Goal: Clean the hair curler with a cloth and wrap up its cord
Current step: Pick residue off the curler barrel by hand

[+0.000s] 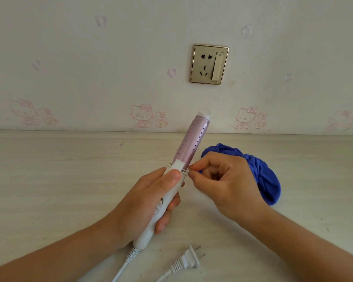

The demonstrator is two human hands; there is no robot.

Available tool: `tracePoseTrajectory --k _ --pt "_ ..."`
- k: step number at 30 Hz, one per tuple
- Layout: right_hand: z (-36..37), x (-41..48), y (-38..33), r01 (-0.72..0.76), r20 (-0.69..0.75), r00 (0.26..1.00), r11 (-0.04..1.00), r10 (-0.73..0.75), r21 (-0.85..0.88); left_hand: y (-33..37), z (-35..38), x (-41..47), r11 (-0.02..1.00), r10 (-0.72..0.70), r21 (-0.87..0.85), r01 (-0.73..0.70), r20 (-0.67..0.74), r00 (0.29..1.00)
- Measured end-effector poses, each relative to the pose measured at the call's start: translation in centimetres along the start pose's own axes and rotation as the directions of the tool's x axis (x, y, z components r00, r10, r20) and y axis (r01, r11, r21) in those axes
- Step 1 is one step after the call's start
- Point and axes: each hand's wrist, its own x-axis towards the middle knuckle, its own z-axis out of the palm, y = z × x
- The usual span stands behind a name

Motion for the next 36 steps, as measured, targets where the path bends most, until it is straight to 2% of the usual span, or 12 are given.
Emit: tracePoseTrajectory --k 5,7,9,13,15,17,23,25,28,30,33,36 --pt "-2.7 1.9 -0.4 -0.027 -0.293 0.956 0.997 0.006 -0.067 -0.2 0.0 0.1 1.0 -0.009 0.022 0.008 0.07 0.997" --pt "-3.7 2.4 -0.4 -0.038 -0.348 0.937 0.998 0.018 -0.05 -0.2 0.0 0.0 1.0 -0.004 0.019 0.003 0.085 0.996" --pt "-3.2 2.1 -0.6 -0.033 -0.29 0.957 0.998 0.017 -0.05 -0.3 -0.1 -0.1 1.0 -0.004 0.006 0.004 0.076 0.997" --pt "-0.9 0.3 -0.7 -0.022 0.029 0.999 1.0 0.022 0.01 -0.3 -0.3 0.0 1.0 0.008 -0.024 -0.007 0.048 0.999" --pt "-0.7 0.1 -0.5 -0.004 0.098 0.995 1.0 0.003 0.009 -0.3 -0.4 0.0 0.999 0.011 -0.043 -0.009 0.05 0.999" --pt "-0.9 0.4 -0.5 0.009 0.065 0.998 1.0 -0.008 -0.025 -0.3 -0.4 0.1 0.999 0.012 -0.038 -0.01 0.054 0.998" --pt "-3.8 2.6 -0.6 -0.056 -0.311 0.95 0.997 0.039 -0.045 -0.3 -0.1 0.2 1.0 -0.017 0.001 0.017 0.105 0.994" --pt "-3.4 2.2 -0.5 -0.059 -0.274 0.961 0.998 0.048 -0.035 -0.2 -0.1 0.2 1.0 -0.016 -0.003 0.016 0.095 0.995" --pt "-0.6 0.2 -0.7 -0.03 -0.021 0.999 1.0 0.03 0.002 -0.1 -0.3 0.0 1.0 0.0 -0.01 0.001 0.049 0.999" --pt "0.2 -0.5 -0.6 0.002 0.059 0.998 1.0 -0.003 0.005 -0.1 -0.4 0.0 1.0 0.01 0.005 -0.01 0.042 0.999" --pt "0.0 -0.1 -0.3 0.014 0.041 0.999 1.0 -0.013 -0.02 0.0 -0.4 0.1 1.0 -0.004 -0.005 0.005 0.035 0.999" --pt "-1.3 0.9 -0.5 -0.04 -0.138 0.99 0.999 0.038 -0.012 -0.2 -0.2 0.3 1.0 -0.02 0.002 0.02 0.052 0.998"
